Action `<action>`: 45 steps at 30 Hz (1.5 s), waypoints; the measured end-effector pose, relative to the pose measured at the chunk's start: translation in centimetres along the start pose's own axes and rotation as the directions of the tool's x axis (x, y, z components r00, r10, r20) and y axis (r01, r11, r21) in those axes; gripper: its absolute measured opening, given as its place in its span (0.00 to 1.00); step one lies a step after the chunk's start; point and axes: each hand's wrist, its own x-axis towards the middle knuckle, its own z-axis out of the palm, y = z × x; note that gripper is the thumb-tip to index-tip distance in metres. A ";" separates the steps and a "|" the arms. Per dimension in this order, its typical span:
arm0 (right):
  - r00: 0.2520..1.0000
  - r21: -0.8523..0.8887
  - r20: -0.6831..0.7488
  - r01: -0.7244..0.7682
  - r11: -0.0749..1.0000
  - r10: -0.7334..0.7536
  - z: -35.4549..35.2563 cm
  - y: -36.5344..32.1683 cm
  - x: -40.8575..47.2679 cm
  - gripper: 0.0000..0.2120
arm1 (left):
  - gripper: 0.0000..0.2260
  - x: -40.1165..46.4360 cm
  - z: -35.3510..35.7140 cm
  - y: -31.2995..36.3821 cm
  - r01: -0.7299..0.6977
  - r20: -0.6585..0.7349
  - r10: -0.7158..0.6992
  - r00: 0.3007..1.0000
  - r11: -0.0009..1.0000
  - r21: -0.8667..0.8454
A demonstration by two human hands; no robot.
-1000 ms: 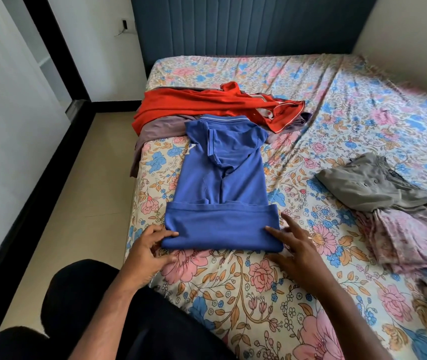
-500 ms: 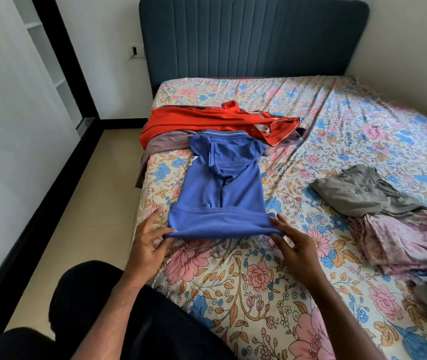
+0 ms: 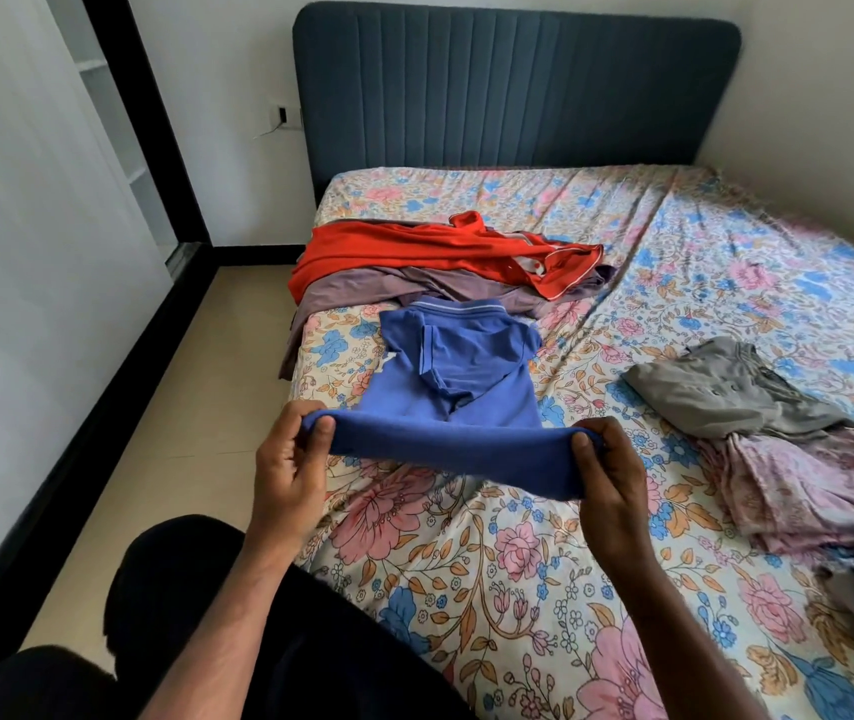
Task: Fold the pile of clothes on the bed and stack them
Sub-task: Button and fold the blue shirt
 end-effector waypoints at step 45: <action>0.930 -0.696 -0.246 -0.365 0.618 0.272 10.5 18.3 25.4 0.12 | 0.10 23.4 17.1 -20.4 0.227 -0.077 -0.290 0.954 0.532 0.816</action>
